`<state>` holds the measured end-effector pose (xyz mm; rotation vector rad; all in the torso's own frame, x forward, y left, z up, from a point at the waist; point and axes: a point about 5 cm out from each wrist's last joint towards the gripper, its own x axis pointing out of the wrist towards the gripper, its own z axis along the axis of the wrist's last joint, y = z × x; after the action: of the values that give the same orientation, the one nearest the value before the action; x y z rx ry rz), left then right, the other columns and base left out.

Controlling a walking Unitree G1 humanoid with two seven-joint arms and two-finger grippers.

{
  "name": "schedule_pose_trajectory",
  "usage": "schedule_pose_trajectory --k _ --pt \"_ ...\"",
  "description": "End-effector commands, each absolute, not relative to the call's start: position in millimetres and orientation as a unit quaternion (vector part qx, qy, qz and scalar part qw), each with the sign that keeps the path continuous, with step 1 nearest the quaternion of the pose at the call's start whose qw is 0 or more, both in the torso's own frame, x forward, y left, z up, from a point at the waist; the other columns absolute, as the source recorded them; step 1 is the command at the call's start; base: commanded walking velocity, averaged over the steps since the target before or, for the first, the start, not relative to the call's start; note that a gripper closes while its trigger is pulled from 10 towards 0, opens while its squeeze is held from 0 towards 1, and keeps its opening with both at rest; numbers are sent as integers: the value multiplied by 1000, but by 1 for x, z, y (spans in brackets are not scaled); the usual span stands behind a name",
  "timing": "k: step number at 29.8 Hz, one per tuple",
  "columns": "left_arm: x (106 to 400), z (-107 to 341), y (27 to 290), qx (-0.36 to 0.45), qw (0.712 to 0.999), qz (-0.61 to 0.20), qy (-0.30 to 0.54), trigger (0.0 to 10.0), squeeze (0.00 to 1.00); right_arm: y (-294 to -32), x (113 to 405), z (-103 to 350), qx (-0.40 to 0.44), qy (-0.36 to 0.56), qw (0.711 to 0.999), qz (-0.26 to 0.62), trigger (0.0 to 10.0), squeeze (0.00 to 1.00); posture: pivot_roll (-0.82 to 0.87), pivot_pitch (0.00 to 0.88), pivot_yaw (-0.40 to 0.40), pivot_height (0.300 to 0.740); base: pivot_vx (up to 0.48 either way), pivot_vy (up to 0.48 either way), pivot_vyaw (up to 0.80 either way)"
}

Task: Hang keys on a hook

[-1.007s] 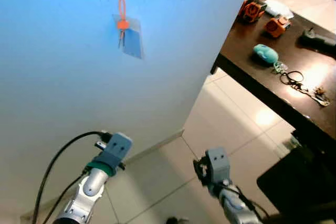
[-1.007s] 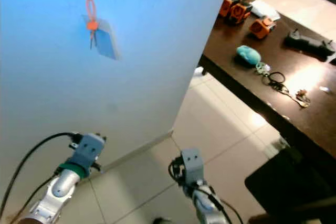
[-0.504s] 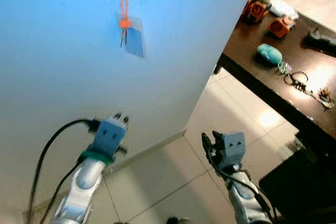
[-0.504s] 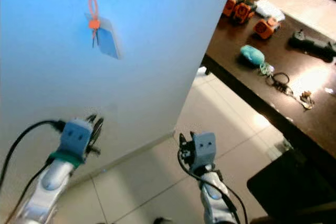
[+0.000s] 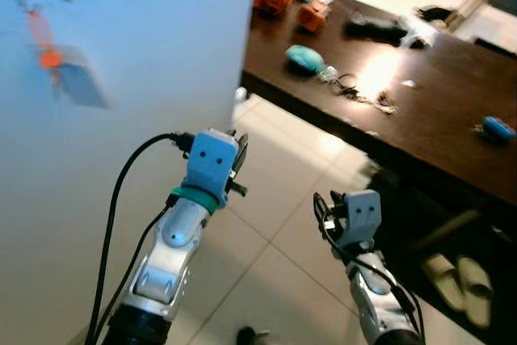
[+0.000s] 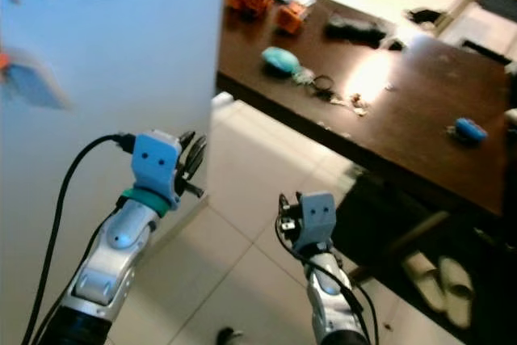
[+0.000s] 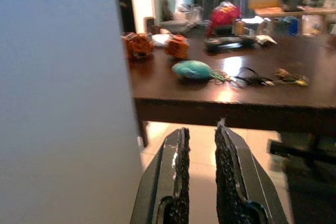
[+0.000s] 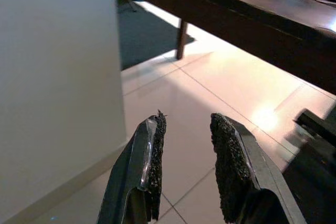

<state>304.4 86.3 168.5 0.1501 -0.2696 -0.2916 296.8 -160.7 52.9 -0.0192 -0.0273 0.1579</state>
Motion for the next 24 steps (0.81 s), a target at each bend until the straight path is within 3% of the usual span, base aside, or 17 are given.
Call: schedule_pose_trajectory --k 1,18,21,24 --pt "304 166 86 67 980 -146 -117 10000 0 -164 295 49 -7 -3 997 71 10000 0 -77 78 -25 740 0 0 -800" --pt "310 195 101 101 973 -117 -169 10000 0 -149 309 72 0 -44 995 95 10000 0 -77 78 -25 740 0 0 -800" --pt "311 202 102 100 972 -111 -183 10000 0 -145 313 78 0 -56 994 98 10000 0 -65 77 -21 740 259 0 -800" --pt "314 213 104 97 970 -99 -198 10000 0 -141 316 86 1 -75 992 105 10000 0 -61 72 -20 740 454 0 0"
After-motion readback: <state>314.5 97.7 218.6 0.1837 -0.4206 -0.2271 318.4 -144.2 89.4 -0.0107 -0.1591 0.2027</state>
